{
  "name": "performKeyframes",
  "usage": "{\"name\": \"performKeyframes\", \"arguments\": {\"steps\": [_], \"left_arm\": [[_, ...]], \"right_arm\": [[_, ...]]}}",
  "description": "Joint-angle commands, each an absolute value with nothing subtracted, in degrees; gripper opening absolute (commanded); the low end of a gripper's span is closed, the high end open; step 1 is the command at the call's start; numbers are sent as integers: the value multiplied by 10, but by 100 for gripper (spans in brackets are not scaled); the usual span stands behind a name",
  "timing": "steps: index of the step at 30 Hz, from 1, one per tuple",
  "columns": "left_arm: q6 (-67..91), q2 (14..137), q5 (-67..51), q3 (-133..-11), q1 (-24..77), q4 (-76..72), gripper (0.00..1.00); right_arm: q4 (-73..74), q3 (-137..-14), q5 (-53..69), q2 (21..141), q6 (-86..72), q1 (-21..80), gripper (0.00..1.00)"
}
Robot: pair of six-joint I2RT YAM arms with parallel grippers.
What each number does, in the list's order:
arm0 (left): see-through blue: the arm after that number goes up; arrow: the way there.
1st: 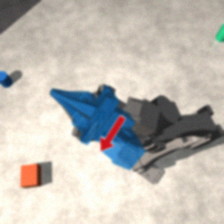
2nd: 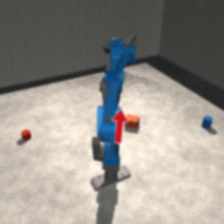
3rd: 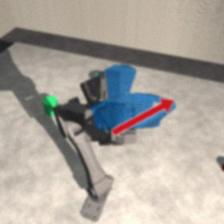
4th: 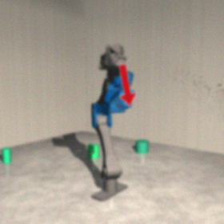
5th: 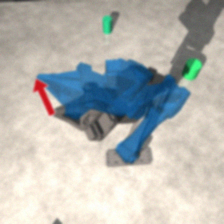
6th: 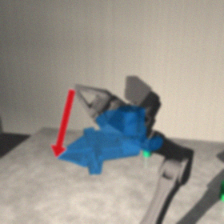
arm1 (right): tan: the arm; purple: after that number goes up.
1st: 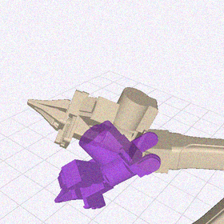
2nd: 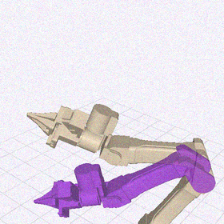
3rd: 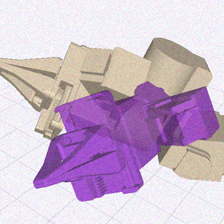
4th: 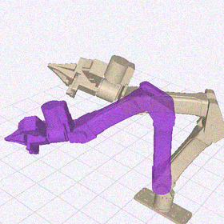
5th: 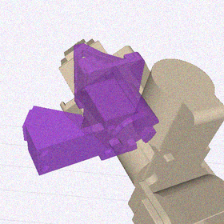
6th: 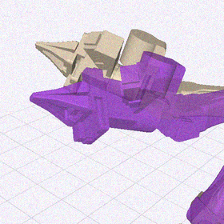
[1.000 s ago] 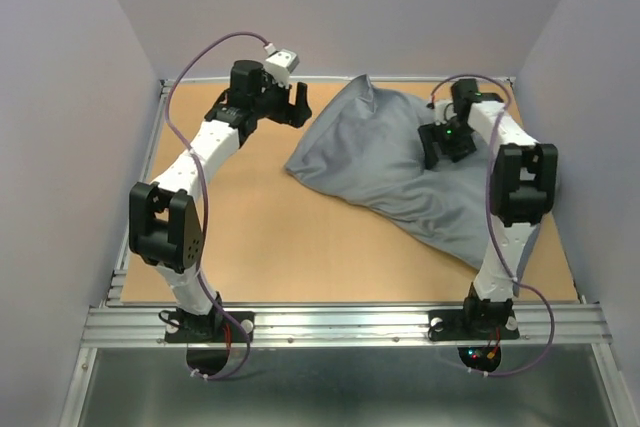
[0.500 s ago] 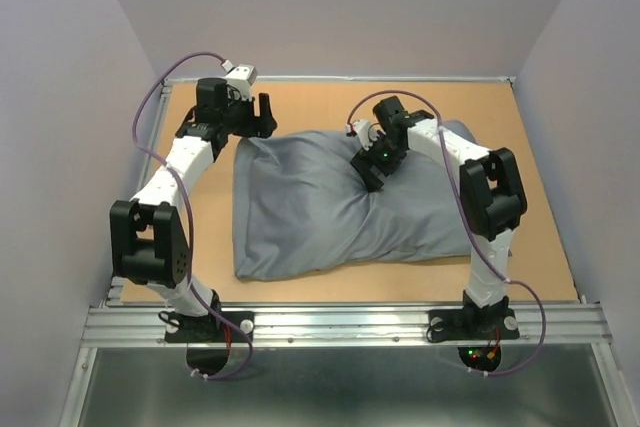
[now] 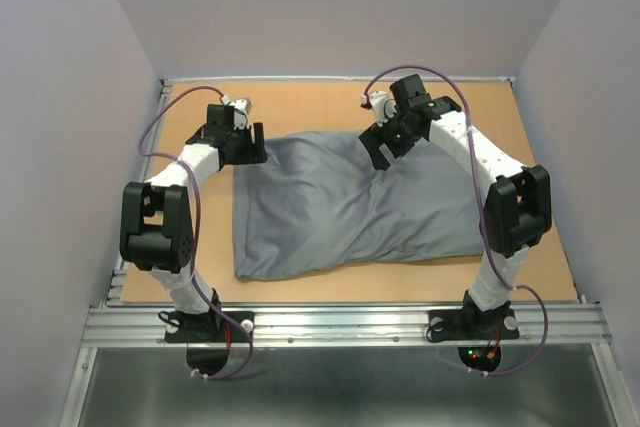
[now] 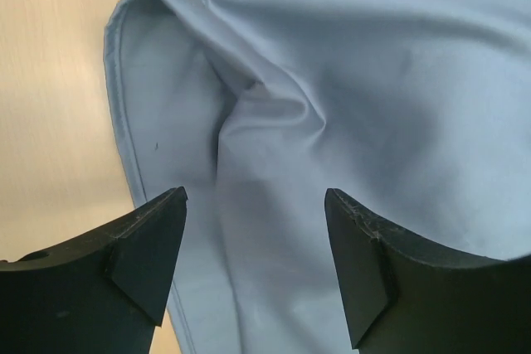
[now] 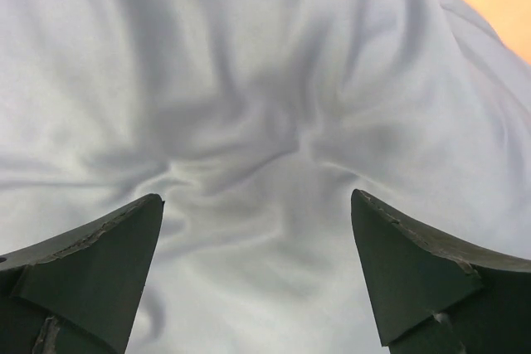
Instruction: Put the pillow into the pillowcase
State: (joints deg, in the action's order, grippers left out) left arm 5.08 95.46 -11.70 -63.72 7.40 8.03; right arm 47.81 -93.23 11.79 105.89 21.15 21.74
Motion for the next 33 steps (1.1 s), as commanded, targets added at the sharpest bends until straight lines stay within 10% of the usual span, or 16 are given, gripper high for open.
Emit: {"name": "performKeyframes", "arguments": {"steps": [1, 9, 14, 21, 33], "left_arm": [[62, 995, -101, -700, 73, 48, 78], [49, 1108, -127, -786, 73, 20, 60], [33, 1108, -90, -817, 57, 55, 0], [-91, 1046, 45, -822, -20, 122, 0], [-147, 1037, -145, -974, -46, 182, 99]], "right_arm": [[485, -900, 98, 1024, 206, 190, 100], [487, -839, 71, 1003, 224, 121, 100], [485, -818, 77, 1008, 236, 90, 100], [488, -817, 105, 996, 221, 85, 100], [533, -876, 164, 916, 209, 77, 100]]}}
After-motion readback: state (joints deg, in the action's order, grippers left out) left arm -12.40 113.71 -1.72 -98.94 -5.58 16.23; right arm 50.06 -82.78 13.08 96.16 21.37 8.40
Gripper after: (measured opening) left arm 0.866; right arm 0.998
